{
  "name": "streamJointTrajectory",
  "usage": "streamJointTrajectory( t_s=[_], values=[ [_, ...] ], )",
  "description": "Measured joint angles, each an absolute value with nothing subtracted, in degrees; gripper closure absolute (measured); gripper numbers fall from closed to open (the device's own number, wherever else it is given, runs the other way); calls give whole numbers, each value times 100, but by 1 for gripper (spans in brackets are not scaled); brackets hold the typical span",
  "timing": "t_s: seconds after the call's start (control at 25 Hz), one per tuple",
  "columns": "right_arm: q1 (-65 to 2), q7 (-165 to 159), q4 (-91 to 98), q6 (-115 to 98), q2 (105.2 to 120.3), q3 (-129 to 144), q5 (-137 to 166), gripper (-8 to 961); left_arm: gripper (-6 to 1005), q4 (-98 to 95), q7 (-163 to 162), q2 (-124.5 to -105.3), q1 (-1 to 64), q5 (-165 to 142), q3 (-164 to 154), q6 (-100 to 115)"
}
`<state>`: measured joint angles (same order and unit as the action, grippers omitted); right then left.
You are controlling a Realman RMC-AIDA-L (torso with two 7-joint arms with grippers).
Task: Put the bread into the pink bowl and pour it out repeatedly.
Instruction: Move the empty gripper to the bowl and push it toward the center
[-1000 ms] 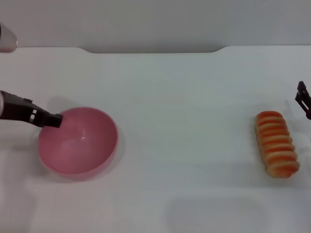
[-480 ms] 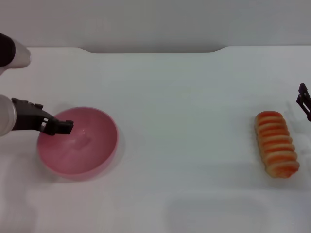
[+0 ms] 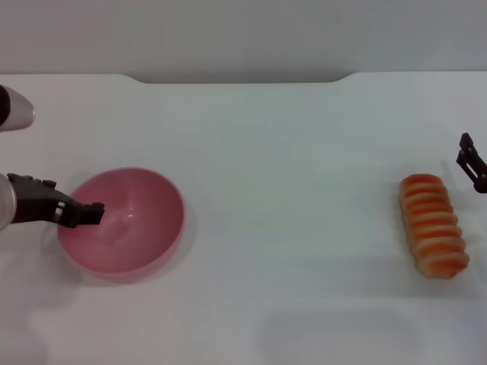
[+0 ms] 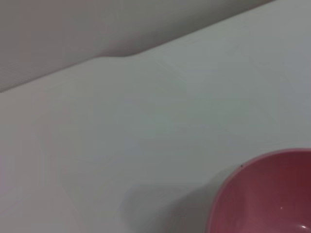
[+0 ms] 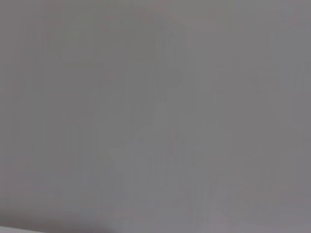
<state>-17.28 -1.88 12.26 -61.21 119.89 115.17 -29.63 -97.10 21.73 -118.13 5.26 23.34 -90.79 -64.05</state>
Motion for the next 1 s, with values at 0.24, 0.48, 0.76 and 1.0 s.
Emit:
streamJointTrajectory(
  t_s=[0.24, 0.48, 0.76, 1.0],
  values=[
    [-1732, -190, 1239, -6121, 11988, 11523, -2963, 118, 157, -9578, 2160, -11821, 519, 2345, -9224, -6228],
    [-1724, -193, 1240, -6124, 11988, 11523, -2971, 118, 158, -9524, 2122, -11822, 567, 2350, -9255, -6209],
    [-1724, -194, 1244, -6132, 11989, 11522, -2962, 119, 158, -9412, 2077, -11828, 571, 2354, -9236, -6133],
    [-1728, -194, 1248, -6141, 11988, 11522, -2962, 119, 249, -9351, 1959, -11815, 593, 2356, -9211, -6142]
  ],
)
